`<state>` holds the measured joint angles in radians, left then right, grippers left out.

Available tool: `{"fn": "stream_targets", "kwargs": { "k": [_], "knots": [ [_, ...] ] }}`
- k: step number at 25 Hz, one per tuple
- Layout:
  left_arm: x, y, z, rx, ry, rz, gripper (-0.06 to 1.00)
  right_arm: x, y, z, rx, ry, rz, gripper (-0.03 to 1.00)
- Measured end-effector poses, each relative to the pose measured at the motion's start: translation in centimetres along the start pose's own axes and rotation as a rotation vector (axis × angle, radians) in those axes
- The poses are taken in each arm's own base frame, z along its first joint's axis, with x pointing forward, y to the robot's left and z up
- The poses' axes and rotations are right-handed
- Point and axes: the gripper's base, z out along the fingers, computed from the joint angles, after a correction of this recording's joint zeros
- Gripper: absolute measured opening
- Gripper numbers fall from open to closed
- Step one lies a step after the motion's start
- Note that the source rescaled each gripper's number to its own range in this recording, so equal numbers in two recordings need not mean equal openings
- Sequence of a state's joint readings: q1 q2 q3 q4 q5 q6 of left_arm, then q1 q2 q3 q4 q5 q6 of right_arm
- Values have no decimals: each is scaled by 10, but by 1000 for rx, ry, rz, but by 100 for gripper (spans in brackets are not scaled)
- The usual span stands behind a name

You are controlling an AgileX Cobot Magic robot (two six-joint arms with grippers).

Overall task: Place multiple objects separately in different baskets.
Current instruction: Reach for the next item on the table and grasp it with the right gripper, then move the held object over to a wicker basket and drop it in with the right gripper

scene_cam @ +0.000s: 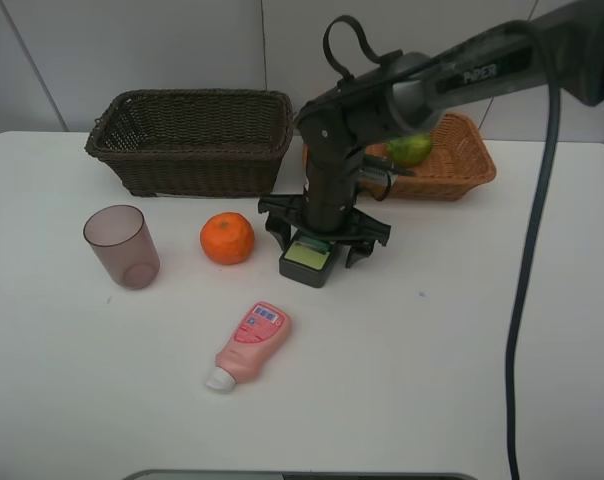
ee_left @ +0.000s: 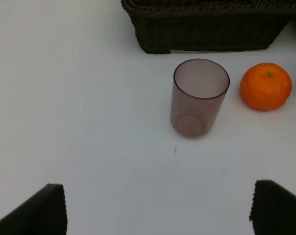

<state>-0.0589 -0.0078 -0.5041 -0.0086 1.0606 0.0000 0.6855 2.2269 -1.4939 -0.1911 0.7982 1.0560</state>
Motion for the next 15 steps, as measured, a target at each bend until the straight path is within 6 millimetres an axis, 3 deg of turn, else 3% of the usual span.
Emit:
{"fn": "stream_targets", "kwargs": {
  "k": [2,3,15],
  "knots": [
    [0,0,0,0,0,0,96,0,0,1,-2,0,0,27],
    [0,0,0,0,0,0,96,0,0,2,1,2,0,16],
    [0,0,0,0,0,0,96,0,0,2,1,1,-2,17]
  ]
}}
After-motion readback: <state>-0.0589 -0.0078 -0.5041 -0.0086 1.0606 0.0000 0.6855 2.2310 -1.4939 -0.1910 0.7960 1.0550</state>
